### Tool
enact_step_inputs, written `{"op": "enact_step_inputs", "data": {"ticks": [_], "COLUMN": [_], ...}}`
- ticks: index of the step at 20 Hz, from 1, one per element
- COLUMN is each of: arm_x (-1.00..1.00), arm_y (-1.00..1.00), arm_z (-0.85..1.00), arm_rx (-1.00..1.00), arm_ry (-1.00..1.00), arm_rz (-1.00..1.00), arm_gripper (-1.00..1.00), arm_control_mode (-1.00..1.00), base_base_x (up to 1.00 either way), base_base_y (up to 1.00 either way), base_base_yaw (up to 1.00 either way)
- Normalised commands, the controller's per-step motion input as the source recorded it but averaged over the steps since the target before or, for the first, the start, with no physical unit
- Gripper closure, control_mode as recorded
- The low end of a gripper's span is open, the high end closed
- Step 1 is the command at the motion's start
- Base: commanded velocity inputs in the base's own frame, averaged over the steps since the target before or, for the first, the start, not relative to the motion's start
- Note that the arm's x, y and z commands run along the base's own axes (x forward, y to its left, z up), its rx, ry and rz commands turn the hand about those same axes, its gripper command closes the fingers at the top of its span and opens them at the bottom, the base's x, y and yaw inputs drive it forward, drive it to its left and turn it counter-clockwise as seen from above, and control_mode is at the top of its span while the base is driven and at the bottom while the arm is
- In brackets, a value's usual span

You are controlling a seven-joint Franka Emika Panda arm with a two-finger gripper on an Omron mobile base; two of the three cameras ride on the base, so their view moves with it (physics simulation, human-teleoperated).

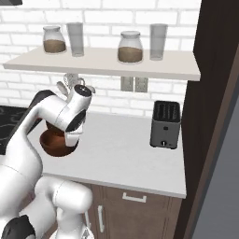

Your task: Pick up the bowls on the counter and stack them on top of one another in the open cabinet. Place the smaller bowl on top of the larger bowl.

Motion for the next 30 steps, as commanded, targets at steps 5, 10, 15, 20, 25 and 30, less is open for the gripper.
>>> {"op": "enact_step_inputs", "data": {"ticks": [5, 10, 15, 20, 25, 30], "arm_x": [0.31, 0.47, 0.22, 0.31, 0.26, 0.16], "arm_y": [0.44, 0.41, 0.31, 0.32, 0.08, 0.0], "arm_z": [-0.26, -0.45, -0.53, -0.37, -0.31, -0.28], "arm_rx": [-0.02, -0.13, -0.14, -0.11, -0.09, -0.07], "arm_ry": [0.02, -0.03, -0.08, -0.06, -0.04, -0.01], "arm_rz": [0.13, 0.08, 0.09, 0.06, 0.03, 0.01], "arm_gripper": [1.0, 1.0, 1.0, 1.0, 1.0, 1.0], "arm_control_mode": [-1.0, -1.0, -1.0, -1.0, -1.0, -1.0], "base_base_x": [0.0, 0.0, 0.0, 0.0, 0.0, 0.0], "base_base_y": [0.0, 0.0, 0.0, 0.0, 0.0, 0.0], "base_base_yaw": [0.0, 0.0, 0.0, 0.0, 0.0, 0.0]}}
